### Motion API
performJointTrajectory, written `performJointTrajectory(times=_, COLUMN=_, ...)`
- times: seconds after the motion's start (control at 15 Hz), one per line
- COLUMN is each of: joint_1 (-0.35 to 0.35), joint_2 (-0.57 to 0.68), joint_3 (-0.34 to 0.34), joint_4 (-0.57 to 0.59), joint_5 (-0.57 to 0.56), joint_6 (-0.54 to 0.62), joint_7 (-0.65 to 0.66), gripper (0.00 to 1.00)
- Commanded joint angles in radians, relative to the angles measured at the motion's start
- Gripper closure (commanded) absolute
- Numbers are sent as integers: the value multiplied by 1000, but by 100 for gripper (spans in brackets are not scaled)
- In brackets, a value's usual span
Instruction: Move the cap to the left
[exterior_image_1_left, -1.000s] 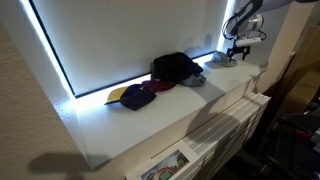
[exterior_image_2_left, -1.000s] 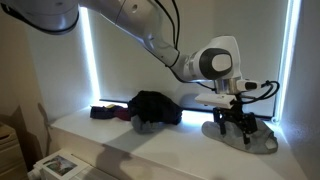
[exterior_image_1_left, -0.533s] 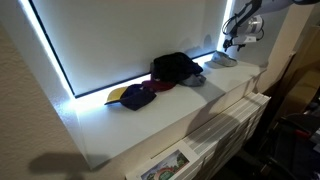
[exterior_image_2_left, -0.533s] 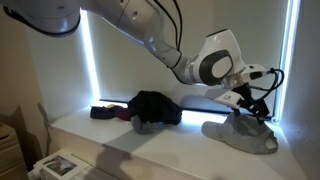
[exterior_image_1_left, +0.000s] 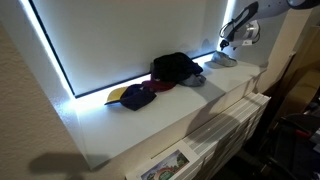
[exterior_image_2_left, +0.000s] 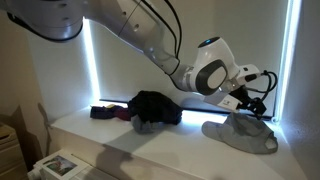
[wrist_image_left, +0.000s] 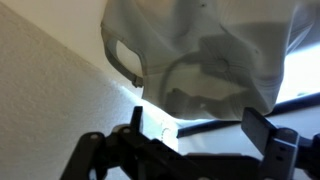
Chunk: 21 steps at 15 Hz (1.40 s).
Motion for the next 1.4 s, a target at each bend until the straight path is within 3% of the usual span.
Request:
performJointTrajectory(times=0.0, joint_1=-85, joint_2=-10, joint_3=118, joint_4=41, joint_5=-96, joint_6=-93, joint_7=-157, gripper=0)
performJointTrajectory(times=0.47, joint_1=-177, joint_2=6, joint_3=224, joint_4=117, joint_5=-229, joint_6=-280, joint_7=-460, gripper=0)
performJointTrajectory(times=0.53, joint_1=-137, joint_2=0, joint_3=179, joint_4=80, joint_5=-195, joint_6=-220, joint_7=-374, gripper=0)
performJointTrajectory(times=0.73, joint_1=-159, joint_2=0, joint_3=199, joint_4=95, joint_5=-204, joint_6=-248, joint_7=-437, gripper=0)
performJointTrajectory(times=1.2, joint_1=-34, joint_2=46, joint_3=131, joint_4=137, joint_5=-242, joint_6=-229, joint_7=-339, gripper=0)
performJointTrajectory(times=1.33, joint_1=-46, joint_2=18, joint_3=153, joint_4=100, joint_5=-220, joint_6=-238, joint_7=-361, gripper=0)
